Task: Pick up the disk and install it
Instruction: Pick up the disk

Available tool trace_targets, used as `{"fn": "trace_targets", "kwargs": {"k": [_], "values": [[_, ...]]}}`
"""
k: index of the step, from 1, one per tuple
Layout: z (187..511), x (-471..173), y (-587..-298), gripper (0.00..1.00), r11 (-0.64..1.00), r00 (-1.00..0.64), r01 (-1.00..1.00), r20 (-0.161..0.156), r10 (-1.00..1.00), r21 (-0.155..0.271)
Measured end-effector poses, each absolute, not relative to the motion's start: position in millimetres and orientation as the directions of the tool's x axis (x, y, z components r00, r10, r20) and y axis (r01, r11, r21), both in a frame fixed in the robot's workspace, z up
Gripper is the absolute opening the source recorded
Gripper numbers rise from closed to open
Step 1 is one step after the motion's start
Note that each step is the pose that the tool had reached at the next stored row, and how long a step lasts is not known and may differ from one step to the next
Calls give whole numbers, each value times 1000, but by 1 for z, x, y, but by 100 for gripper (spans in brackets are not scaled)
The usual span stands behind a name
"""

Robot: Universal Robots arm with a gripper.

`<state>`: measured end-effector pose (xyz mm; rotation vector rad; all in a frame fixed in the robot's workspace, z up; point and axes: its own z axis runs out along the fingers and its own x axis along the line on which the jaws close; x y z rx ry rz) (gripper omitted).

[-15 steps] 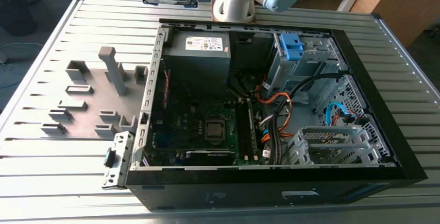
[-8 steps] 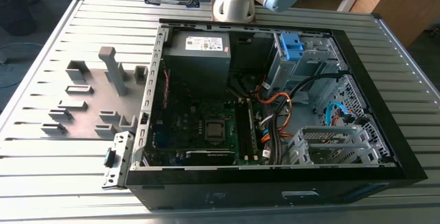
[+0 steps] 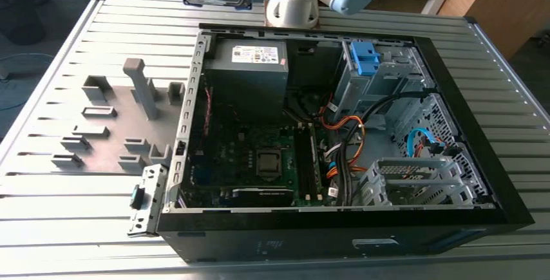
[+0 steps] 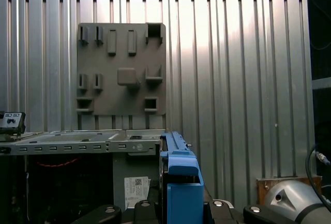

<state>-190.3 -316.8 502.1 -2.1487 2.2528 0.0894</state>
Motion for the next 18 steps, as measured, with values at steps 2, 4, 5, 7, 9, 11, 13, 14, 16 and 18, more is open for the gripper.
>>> {"fn": "trace_targets", "kwargs": {"k": [2, 4, 5, 7, 9, 11, 13, 14, 16, 18], "values": [[502, -189, -317, 36, 47, -48, -999, -59, -997, 23], [502, -188, -317, 36, 47, -48, -999, -59, -997, 23], [502, -188, -317, 36, 47, -48, -999, -59, -997, 23], [502, -187, -317, 36, 47, -48, -999, -59, -997, 23], [502, -186, -317, 36, 47, -48, -999, -59, -997, 23], [502, -185, -317, 36, 47, -48, -999, -59, -997, 23], [502, -184, -317, 36, 47, -48, -999, -59, -997, 23], [502, -183, -317, 36, 47, -48, -999, -59, -997, 23], [502, -182, -317, 36, 47, -48, -999, -59, -997, 23], [502, -182, -317, 36, 47, -48, -999, -59, -997, 23]]}}
